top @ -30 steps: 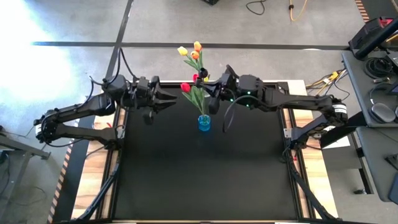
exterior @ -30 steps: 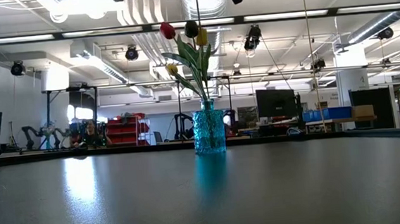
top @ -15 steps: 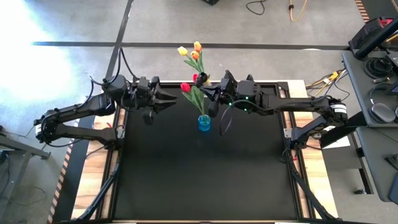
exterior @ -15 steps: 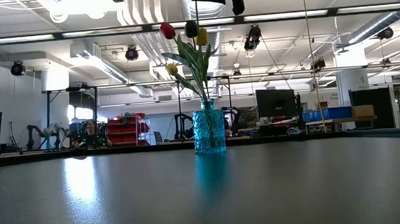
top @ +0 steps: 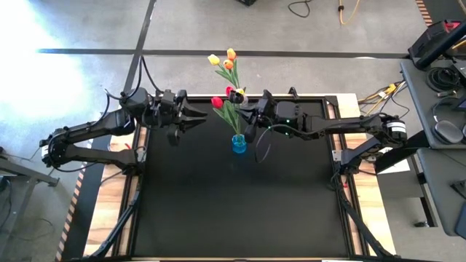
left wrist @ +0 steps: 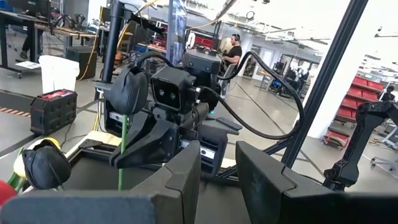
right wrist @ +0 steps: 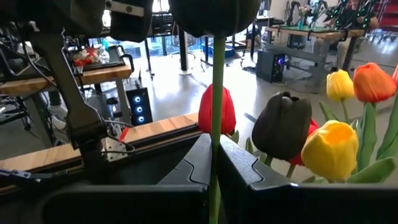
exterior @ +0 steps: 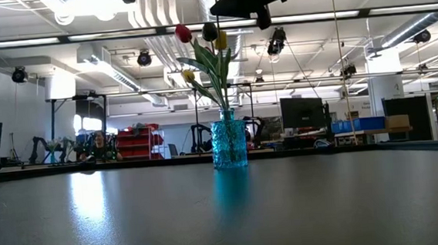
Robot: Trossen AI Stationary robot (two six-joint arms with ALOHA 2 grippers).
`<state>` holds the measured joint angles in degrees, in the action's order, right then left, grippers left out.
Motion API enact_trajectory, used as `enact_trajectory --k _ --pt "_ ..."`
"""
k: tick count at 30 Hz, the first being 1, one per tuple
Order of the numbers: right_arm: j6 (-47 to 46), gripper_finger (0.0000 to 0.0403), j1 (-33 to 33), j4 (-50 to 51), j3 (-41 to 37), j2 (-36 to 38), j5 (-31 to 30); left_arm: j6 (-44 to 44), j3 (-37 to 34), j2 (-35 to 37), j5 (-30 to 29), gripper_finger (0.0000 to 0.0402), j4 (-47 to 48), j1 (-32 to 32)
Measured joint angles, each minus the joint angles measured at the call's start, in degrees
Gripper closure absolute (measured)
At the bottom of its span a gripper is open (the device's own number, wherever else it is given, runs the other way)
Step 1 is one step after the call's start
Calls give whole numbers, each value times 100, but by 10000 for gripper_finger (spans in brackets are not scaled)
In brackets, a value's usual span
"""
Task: Sort flowers into vase by color
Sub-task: Put the black tulip flower into the blue vase
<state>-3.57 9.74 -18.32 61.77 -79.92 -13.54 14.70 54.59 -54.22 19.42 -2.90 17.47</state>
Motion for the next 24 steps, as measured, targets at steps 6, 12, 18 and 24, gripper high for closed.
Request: enact_trajectory --k 6,12,18,24 --pt "20 394 2 1 -135 -2 0 44 0 0 -1 314 2 0" --pt "21 394 2 5 -327 -5 -2 44 0 0 -3 314 2 0" --pt "50 394 2 -12 -447 -83 0 66 2 0 -83 314 2 0" --pt "28 388 2 -9 -460 -322 -2 68 2 0 -85 314 15 0"
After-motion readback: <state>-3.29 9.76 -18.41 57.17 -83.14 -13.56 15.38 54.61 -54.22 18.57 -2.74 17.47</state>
